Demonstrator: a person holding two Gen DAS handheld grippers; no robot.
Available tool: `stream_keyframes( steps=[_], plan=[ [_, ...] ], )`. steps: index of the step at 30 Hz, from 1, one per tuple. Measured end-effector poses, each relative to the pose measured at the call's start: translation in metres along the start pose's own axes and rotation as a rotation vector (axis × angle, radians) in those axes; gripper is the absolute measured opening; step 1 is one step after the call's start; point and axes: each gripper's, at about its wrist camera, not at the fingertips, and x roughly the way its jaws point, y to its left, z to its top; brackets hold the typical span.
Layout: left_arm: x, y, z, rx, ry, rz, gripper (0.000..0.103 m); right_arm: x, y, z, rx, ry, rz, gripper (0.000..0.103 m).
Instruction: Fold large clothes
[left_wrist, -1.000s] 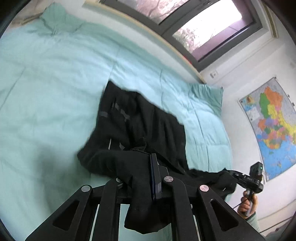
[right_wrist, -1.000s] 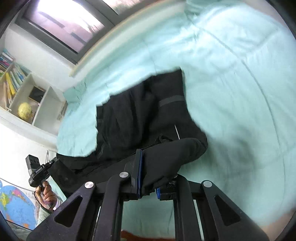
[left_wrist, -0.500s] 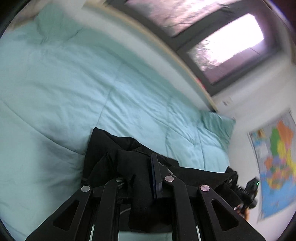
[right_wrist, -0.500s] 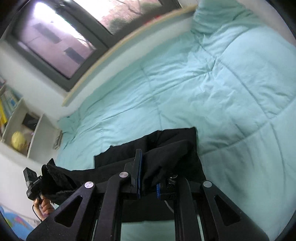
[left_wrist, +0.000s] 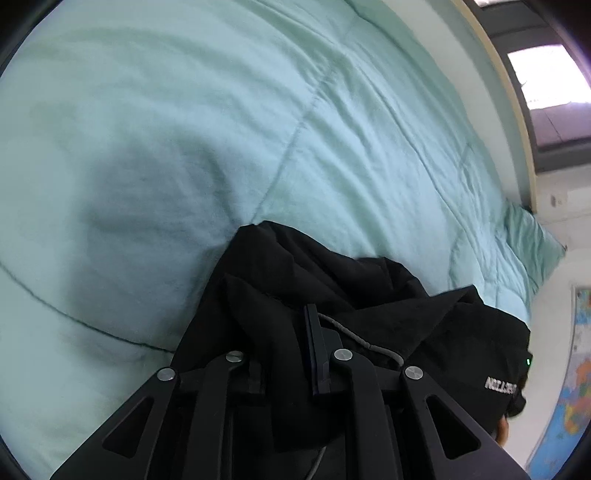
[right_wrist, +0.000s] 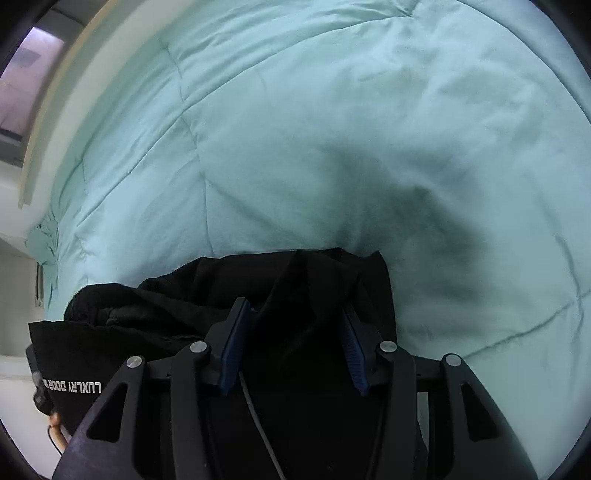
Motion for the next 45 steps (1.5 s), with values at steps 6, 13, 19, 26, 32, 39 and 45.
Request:
stream_keyframes(
  steps=[6, 13, 19, 26, 32, 39, 45],
  plan=[
    [-0.062, -0.014, -0.010, 0.167, 0.014, -0.035, 0.026, -0.062, -0.005, -0.005, -0.038, -0.067, 0.117, 0.053],
    [-0.150, -0.003, -0.028, 0.212, -0.153, -0.112, 0.083, -0.088, 0.010, -0.016, -0.233, -0.116, 0.015, 0.074],
    [-0.109, -0.013, -0.009, 0.258, -0.103, 0.065, 0.083, -0.041, 0.015, -0.001, -0.366, -0.052, -0.054, 0.074],
    [-0.056, -0.004, 0.025, 0.255, -0.021, 0.082, 0.083, -0.022, 0.012, 0.019, -0.443, -0.032, -0.042, 0.074],
    [-0.033, -0.008, 0.040, 0.244, 0.005, -0.046, 0.066, 0.001, 0.011, 0.032, -0.472, 0.022, 0.008, 0.074],
    [-0.068, -0.027, 0.021, 0.281, -0.156, 0.011, 0.012, -0.021, 0.031, 0.005, -0.550, -0.114, -0.100, 0.017],
    [-0.133, -0.057, 0.028, 0.273, -0.328, -0.078, 0.011, -0.100, 0.055, 0.010, -0.551, -0.343, -0.169, 0.014]
  ],
)
